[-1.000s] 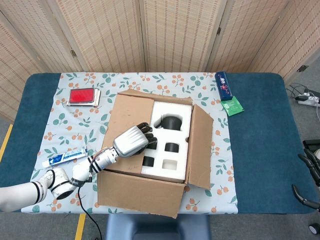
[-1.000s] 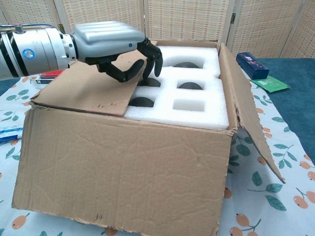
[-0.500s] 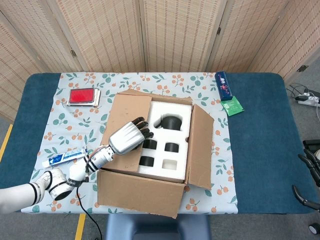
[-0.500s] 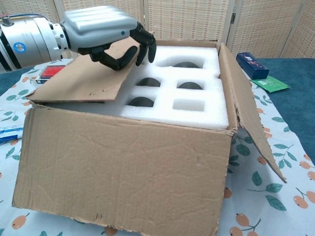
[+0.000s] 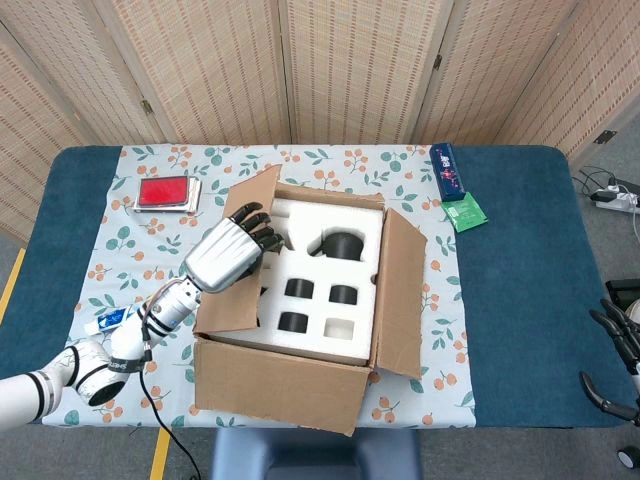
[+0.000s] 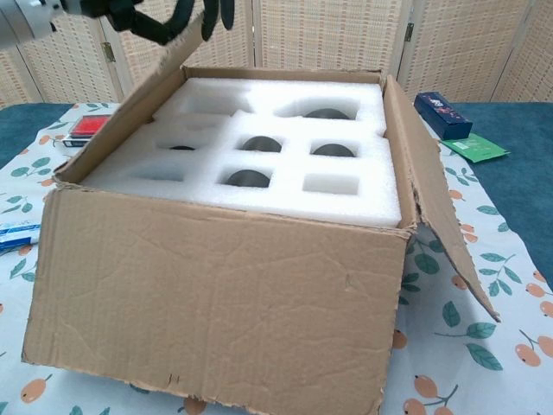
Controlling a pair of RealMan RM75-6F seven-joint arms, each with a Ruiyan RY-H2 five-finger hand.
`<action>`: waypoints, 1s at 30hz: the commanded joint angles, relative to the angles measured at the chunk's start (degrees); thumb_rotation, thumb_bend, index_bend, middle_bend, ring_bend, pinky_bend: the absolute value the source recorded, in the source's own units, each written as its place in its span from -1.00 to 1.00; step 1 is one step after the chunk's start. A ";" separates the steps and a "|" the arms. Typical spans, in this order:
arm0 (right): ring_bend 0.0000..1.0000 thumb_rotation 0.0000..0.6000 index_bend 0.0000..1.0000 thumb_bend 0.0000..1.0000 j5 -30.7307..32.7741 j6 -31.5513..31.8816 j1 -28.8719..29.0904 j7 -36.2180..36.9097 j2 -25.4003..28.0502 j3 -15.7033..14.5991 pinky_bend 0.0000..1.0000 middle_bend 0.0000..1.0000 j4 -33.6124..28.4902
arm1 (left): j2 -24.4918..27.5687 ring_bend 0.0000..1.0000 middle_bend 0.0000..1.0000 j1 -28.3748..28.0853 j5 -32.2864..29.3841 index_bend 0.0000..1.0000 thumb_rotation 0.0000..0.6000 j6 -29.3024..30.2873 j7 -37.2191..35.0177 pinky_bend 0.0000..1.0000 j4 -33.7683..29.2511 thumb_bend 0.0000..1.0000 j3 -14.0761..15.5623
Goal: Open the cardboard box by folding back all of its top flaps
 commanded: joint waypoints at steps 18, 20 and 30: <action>-0.81 -0.12 -0.97 -0.01 -0.03 -1.94 0.86 -2.02 -0.44 -0.43 -0.75 -1.00 -1.36 | 5.66 -0.36 0.11 3.83 -4.67 -0.14 1.00 1.96 -0.13 -0.65 1.23 0.70 -2.50; -0.81 -0.12 -0.97 0.00 0.10 -1.93 0.87 -1.98 -0.44 -0.38 -0.75 -1.00 -1.31 | 6.30 -0.36 0.11 4.21 -5.04 -0.14 1.00 2.23 -0.70 -0.65 1.30 0.71 -2.81; -0.81 -0.12 -0.97 0.00 0.54 -0.52 0.17 -2.22 -0.27 -0.14 -0.75 -1.00 -1.67 | 8.84 -0.36 0.12 5.81 -5.68 -0.14 1.00 2.64 -3.89 -0.66 2.01 0.71 -3.17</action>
